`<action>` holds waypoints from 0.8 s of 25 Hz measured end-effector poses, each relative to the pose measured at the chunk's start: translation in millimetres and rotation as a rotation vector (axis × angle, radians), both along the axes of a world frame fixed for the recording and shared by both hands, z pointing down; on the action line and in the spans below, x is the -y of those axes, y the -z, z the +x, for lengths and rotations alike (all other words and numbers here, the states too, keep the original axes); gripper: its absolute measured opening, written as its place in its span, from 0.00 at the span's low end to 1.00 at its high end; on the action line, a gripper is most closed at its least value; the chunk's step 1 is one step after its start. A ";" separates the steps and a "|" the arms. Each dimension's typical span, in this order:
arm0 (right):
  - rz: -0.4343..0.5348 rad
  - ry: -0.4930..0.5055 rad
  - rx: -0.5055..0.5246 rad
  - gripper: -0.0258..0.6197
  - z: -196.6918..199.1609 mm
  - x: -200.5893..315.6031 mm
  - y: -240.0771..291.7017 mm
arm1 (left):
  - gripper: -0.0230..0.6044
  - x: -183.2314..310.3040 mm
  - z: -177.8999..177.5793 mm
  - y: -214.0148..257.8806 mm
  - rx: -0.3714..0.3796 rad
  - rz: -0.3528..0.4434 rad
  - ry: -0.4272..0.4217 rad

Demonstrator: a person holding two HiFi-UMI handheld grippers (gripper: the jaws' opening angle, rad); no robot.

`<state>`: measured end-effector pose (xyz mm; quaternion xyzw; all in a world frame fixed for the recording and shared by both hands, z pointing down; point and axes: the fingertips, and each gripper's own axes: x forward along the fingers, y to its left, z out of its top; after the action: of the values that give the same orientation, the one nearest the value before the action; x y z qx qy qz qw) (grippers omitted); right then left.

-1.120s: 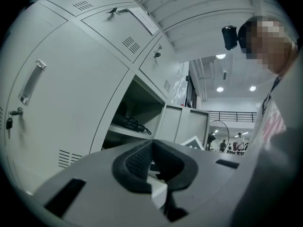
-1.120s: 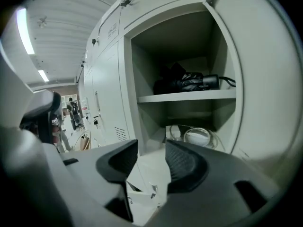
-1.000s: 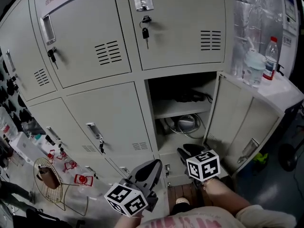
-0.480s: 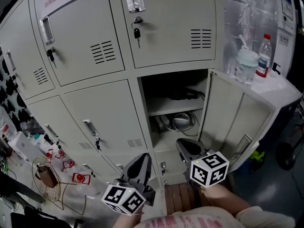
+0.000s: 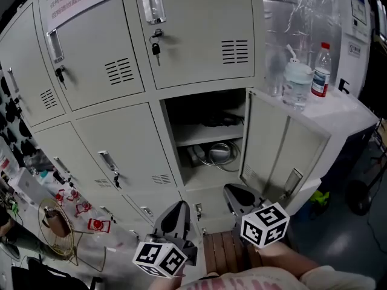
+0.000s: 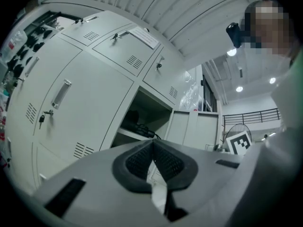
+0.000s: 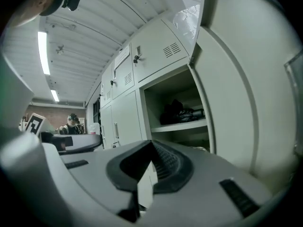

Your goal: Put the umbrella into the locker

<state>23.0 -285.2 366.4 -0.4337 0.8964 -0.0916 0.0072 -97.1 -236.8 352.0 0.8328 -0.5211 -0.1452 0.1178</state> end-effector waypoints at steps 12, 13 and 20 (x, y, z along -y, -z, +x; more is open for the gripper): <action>-0.004 -0.008 -0.034 0.04 32.5 -58.4 -9.5 | 0.04 -58.6 28.4 -1.9 -0.005 0.007 0.014; -0.005 -0.007 -0.036 0.04 34.3 -62.8 -10.1 | 0.04 -63.3 30.4 -1.9 -0.006 0.006 0.013; -0.007 -0.002 -0.036 0.04 46.5 -89.2 -12.7 | 0.04 -92.0 43.1 -2.6 -0.007 0.010 0.016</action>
<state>69.4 -196.0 379.2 -0.4363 0.8955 -0.0870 -0.0104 -54.1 -144.9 354.6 0.8287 -0.5265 -0.1513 0.1144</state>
